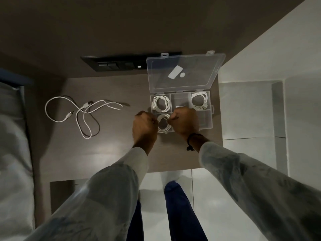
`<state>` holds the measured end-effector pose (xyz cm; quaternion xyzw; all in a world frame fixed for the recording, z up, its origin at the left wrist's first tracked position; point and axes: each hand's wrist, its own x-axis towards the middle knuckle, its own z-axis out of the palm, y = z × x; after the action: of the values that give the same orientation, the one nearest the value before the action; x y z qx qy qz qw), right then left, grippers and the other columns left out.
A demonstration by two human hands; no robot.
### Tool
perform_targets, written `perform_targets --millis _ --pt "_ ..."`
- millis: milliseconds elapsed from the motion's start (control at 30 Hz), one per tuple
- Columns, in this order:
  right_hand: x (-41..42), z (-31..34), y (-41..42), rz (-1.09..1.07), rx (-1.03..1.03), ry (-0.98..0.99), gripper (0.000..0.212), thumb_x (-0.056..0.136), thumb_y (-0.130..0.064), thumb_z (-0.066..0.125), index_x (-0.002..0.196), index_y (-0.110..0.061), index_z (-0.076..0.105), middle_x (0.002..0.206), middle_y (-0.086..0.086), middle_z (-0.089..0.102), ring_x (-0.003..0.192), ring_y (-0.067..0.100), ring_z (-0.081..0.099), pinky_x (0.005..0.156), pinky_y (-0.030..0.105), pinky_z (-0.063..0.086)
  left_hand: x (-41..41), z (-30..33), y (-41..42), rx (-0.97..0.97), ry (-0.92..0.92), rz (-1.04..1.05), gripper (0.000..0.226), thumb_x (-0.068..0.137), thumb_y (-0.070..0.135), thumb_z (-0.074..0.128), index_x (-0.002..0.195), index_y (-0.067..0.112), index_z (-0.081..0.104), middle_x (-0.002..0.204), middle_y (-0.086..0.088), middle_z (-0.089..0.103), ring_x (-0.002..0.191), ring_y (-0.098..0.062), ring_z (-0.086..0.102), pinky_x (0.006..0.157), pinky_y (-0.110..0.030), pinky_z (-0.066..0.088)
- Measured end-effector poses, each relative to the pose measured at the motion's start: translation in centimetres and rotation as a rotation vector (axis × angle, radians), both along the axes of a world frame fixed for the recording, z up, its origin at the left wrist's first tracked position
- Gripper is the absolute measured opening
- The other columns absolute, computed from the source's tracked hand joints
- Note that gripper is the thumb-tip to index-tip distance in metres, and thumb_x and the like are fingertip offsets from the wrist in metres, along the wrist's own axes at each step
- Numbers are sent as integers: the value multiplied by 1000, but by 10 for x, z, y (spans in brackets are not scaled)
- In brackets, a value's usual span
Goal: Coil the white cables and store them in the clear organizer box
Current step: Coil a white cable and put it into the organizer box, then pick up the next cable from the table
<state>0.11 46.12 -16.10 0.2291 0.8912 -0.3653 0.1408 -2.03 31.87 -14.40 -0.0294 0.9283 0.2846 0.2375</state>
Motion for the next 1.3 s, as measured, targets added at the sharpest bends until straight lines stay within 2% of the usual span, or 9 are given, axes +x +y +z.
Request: perform_targets --millis 100,300,533,667,833,933,1033,1167,1300 --pt "2 -6 -3 -63 -1 -22 14 66 -10 80 62 -11 67 66 5 71 63 22 64 58 29 48 -2 -2 2 -36 74 -35 13 91 10 66 93 5 77 98 -14 69 79 -28 68 66 -31 53" --pt "13 1 1 26 -53 89 15 67 -6 87 66 -4 72 66 10 72 60 19 62 56 22 40 4 -9 -17 85 125 -163 13 89 7 64 86 3 76 86 -16 69 74 -29 63 67 -34 52" --pt "21 18 -12 195 80 169 17 73 7 62 66 0 76 67 16 74 62 33 69 60 22 40 12 -7 -29 33 101 -246 24 91 16 68 113 10 74 106 -16 67 86 -32 66 75 -35 57" --pt "15 10 -19 253 141 62 16 76 5 63 71 -1 77 72 18 74 69 34 68 62 23 35 12 -8 -20 -24 134 -251 22 96 20 61 112 9 73 108 -15 65 86 -32 66 73 -39 58" --pt "15 31 -28 196 78 142 19 74 -5 56 64 -3 72 64 12 69 64 32 65 58 26 36 14 13 -51 41 162 -351 19 97 20 58 109 10 70 109 -13 62 85 -30 64 73 -35 55" --pt "8 49 -50 205 32 148 30 81 -19 46 66 -6 68 63 6 60 61 28 57 58 26 35 10 31 -92 6 152 -230 15 97 15 56 100 8 70 103 -12 63 81 -31 64 73 -39 57" --pt "-6 57 -81 262 43 95 16 85 -14 55 75 -10 67 76 13 69 73 34 64 65 39 53 1 42 -142 -24 147 -91 14 96 12 58 104 8 68 106 -12 63 82 -32 65 73 -37 56" --pt "-31 62 -147 312 31 88 11 83 -17 62 84 -12 72 82 12 74 81 36 68 74 42 55 -22 42 -209 -101 182 62 16 95 7 53 106 4 64 109 -19 65 89 -39 64 73 -41 51" --pt "-52 44 -216 369 -54 -21 15 89 -23 62 94 -13 72 95 14 74 98 37 67 86 40 54 -53 26 -252 -126 184 -10 17 97 12 52 107 7 65 116 -18 63 96 -38 64 75 -38 49"
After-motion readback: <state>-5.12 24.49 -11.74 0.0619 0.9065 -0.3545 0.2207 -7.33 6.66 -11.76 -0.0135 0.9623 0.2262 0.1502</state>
